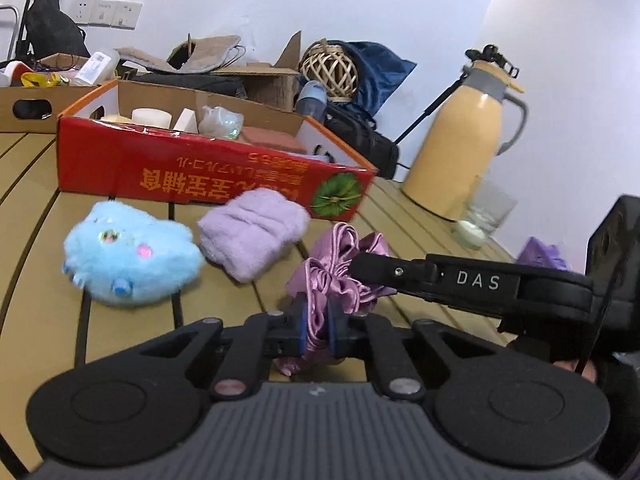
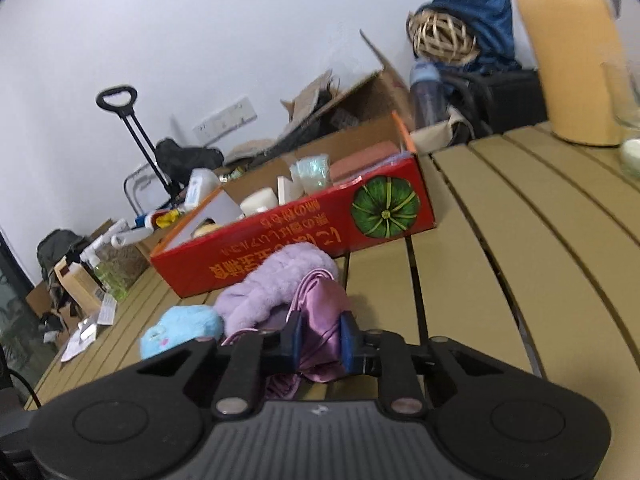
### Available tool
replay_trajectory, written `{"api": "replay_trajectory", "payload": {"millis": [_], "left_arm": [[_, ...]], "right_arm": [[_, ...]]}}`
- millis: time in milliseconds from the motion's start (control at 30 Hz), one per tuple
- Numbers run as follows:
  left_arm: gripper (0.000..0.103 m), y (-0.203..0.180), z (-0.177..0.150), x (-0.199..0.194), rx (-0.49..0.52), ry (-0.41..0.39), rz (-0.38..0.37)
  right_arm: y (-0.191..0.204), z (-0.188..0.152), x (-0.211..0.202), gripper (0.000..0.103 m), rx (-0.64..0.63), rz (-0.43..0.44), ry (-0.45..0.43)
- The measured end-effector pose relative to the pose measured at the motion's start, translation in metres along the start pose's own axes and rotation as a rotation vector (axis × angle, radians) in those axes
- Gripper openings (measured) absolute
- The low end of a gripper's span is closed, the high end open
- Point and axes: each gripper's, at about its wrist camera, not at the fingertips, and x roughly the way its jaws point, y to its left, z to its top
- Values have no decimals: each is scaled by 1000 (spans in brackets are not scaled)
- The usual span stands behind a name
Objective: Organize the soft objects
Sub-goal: 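Grasp the pink satin cloth with both grippers and lift it, then carry the pink satin cloth into the cardboard box and open both grippers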
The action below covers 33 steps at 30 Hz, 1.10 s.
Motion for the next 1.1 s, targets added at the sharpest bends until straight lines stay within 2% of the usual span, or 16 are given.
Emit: {"api": "replay_trajectory", "payload": {"millis": [167, 300, 567, 733, 867, 967, 1100], "left_arm": [[10, -29, -28, -72, 8, -9, -48], [10, -58, -44, -123, 41, -66, -59], [7, -88, -57, -173, 75, -157, -52], [7, -90, -57, -176, 92, -176, -57], [6, -83, -44, -167, 100, -191, -60], [6, -73, -16, -151, 98, -219, -66], [6, -55, 36, -116, 114, -244, -59]], "right_arm": [[19, -25, -78, 17, 3, 47, -41], [36, -47, -137, 16, -25, 60, -95], [44, -64, -191, 15, -5, 114, -154], [46, -63, -189, 15, 2, 130, -161], [45, -42, -172, 15, 6, 152, -159], [48, -14, -148, 15, -17, 164, -175], [45, 36, -99, 15, -7, 185, -162]]}}
